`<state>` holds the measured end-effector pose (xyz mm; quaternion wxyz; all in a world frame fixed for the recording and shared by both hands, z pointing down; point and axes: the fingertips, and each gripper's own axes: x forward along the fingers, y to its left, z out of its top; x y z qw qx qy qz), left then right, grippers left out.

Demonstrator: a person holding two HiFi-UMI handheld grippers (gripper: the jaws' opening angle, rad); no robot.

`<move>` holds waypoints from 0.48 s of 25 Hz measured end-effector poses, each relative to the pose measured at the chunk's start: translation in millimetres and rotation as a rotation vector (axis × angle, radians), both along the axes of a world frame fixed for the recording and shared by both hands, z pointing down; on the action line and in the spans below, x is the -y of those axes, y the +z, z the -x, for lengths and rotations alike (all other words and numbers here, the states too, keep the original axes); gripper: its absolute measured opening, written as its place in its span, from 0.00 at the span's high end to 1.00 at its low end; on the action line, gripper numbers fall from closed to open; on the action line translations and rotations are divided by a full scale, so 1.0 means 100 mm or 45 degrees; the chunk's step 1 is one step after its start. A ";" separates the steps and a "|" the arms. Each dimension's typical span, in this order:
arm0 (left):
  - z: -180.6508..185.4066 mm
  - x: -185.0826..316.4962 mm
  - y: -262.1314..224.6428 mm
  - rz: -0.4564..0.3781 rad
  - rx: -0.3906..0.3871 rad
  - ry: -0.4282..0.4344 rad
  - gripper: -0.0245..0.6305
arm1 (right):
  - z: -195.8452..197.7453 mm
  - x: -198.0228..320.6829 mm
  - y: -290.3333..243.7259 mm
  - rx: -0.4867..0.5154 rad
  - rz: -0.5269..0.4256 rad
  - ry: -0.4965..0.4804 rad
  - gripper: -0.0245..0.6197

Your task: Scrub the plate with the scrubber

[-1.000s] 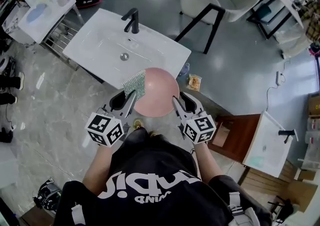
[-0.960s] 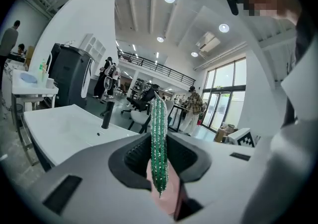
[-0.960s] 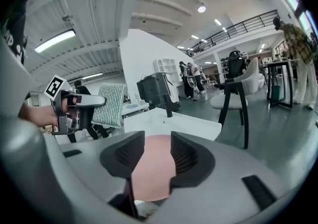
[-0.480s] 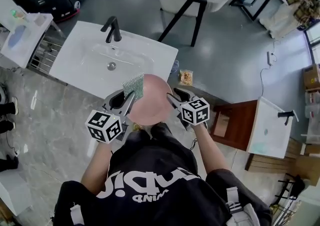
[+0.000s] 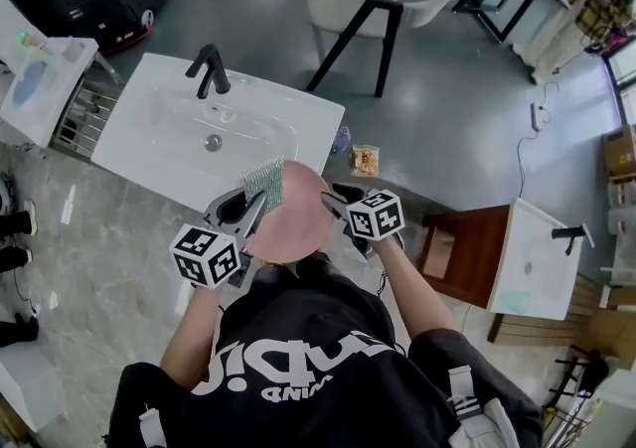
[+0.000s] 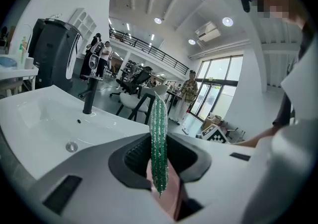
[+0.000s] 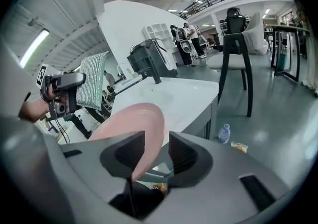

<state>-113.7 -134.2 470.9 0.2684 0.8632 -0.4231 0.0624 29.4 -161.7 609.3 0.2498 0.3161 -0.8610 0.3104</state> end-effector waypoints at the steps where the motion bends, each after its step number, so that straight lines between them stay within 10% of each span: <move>1: -0.03 0.00 0.02 0.008 0.003 0.011 0.82 | 0.01 0.01 0.02 0.001 0.010 -0.003 0.70; 12: -0.34 0.15 0.22 0.081 0.087 0.236 0.82 | 0.08 0.05 0.16 0.003 0.114 -0.048 0.82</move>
